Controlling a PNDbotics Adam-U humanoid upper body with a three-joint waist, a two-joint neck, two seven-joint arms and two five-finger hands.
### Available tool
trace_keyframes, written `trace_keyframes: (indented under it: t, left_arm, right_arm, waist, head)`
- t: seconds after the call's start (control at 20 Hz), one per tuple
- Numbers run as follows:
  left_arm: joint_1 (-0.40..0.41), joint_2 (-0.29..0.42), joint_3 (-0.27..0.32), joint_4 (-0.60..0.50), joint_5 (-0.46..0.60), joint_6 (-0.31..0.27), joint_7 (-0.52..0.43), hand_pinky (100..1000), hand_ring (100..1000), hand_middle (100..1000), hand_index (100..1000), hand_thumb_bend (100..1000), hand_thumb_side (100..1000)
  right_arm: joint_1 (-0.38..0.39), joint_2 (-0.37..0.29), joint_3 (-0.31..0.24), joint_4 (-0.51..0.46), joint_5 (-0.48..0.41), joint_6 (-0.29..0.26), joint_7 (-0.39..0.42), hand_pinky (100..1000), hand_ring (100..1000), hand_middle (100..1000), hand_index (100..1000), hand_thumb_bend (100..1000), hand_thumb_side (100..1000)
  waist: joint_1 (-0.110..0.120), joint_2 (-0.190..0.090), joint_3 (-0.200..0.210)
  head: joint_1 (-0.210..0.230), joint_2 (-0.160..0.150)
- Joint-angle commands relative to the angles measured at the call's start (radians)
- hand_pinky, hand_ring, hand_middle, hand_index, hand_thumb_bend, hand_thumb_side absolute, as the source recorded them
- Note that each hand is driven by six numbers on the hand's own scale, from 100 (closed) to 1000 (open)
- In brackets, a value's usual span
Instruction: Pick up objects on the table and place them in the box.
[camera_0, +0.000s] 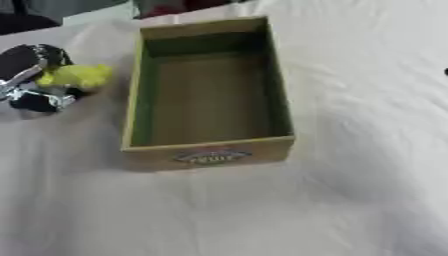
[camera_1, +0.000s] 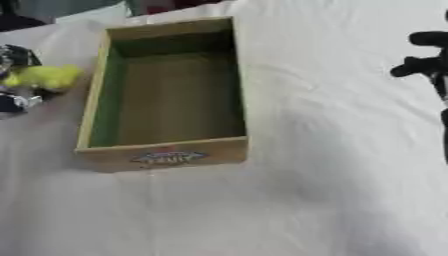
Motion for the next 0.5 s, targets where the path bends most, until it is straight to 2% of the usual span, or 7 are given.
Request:
trace_keyframes:
  t: [0.05, 0.35, 0.5]
  left_arm:
    - [-0.012, 0.019, -0.003, -0.006, 0.001, 0.015, 0.02, 357, 537, 459, 586, 100, 363]
    - [-0.01, 0.017, 0.0, -0.015, 0.021, 0.045, 0.068, 308, 497, 410, 533, 100, 264]
    - [-0.013, 0.019, 0.011, -0.035, 0.05, 0.073, 0.107, 289, 479, 385, 499, 100, 272]
  right_arm:
    - [-0.005, -0.013, -0.002, -0.02, -0.004, 0.003, -0.001, 830, 600, 735, 951, 100, 719]
    - [-0.001, -0.011, -0.002, -0.02, -0.003, 0.008, 0.003, 830, 600, 736, 952, 100, 719]
    - [0.001, -0.011, -0.002, -0.02, -0.003, 0.01, 0.004, 829, 601, 736, 951, 100, 720]
  waist:
    - [-0.008, -0.026, 0.0]
    - [-0.01, -0.03, 0.002]
    - [-0.012, -0.034, 0.006]
  head:
    - [0.002, -0.009]
    - [0.003, -0.008]
    - [-0.001, -0.005]
